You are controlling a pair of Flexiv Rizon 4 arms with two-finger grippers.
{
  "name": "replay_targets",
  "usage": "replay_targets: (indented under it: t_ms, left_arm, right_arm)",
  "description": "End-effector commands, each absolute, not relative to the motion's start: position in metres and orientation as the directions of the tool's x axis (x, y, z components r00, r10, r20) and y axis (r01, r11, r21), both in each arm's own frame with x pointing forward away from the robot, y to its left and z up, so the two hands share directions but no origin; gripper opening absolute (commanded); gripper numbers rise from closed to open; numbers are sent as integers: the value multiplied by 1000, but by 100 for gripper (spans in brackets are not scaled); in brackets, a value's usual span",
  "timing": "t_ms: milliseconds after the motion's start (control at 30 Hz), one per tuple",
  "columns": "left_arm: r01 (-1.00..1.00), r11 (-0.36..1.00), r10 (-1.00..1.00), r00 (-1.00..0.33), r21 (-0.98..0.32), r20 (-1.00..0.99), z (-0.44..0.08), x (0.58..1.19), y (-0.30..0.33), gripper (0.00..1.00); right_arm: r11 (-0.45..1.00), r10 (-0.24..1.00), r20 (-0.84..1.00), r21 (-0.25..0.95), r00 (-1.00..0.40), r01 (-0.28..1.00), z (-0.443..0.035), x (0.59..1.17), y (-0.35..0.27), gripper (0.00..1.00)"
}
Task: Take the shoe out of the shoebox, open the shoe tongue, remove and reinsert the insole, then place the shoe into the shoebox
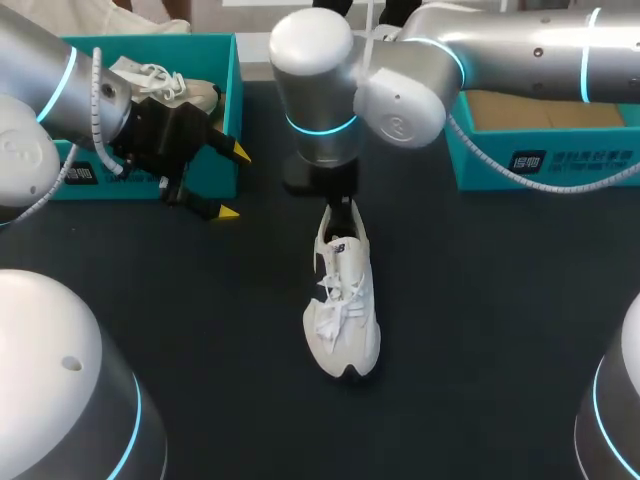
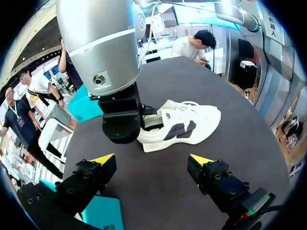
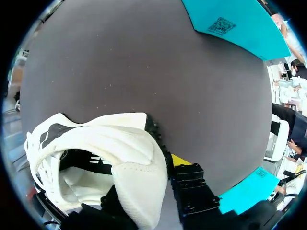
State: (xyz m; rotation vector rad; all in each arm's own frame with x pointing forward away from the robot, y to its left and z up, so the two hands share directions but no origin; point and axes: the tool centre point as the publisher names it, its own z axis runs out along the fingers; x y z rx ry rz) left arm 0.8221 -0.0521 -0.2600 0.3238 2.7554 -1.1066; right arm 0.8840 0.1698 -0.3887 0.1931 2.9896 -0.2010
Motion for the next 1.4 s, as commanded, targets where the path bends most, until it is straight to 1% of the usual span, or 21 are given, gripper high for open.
replay_targets:
  t_ms: [33, 133, 267, 367, 500, 567, 767, 967, 1000, 1033, 1067, 1400]
  left_arm:
    - [256, 705, 142, -965, -661, -222, -260, 822, -52, 100]
    - [256, 705, 142, -965, -661, -222, -260, 822, -52, 100]
    - [256, 705, 142, -965, -661, -222, -260, 822, -52, 100]
    - [256, 705, 142, -965, -661, -222, -260, 822, -52, 100]
    - [256, 705, 142, -965, -661, -222, -260, 822, -52, 100]
    - [256, 705, 142, -965, -661, -222, -260, 822, -52, 100]
    - [256, 705, 142, -965, -661, -222, -260, 822, -52, 100]
    - [256, 705, 142, -965, -661, -222, -260, 822, -52, 100]
    - [256, 705, 142, -965, -661, -222, -260, 822, -52, 100]
    - [256, 705, 142, -965, -661, -222, -260, 822, -52, 100]
    - [256, 705, 142, -965, -661, -222, -260, 822, -52, 100]
    - [256, 705, 142, -965, -661, -222, -260, 822, -52, 100]
  right_arm:
    - [975, 141, -159, -151, -977, 165, -392, 880, 175, 0]
    - [969, 158, -173, -164, -972, 187, -386, 879, 173, 0]
    - [971, 134, -157, -175, -978, 161, -361, 872, 173, 0]
    - [978, 92, -129, -176, -987, 114, -329, 866, 170, 0]
    - [988, 57, -119, -134, -991, 73, -275, 860, 167, 0]
    - [987, 43, -119, -147, -992, 60, -254, 860, 165, 0]
    - [989, -3, -159, -146, -987, 20, -188, 861, 162, 0]
    - [987, -61, -223, -157, -973, -26, -136, 867, 152, 0]
    - [986, -72, -226, -165, -971, -35, -131, 867, 150, 0]
    - [984, -61, -240, -179, -969, -18, -126, 869, 147, 0]
    - [987, -56, -256, -162, -965, -15, -122, 870, 146, 0]
    - [987, -56, -256, -162, -965, -15, -122, 870, 146, 0]
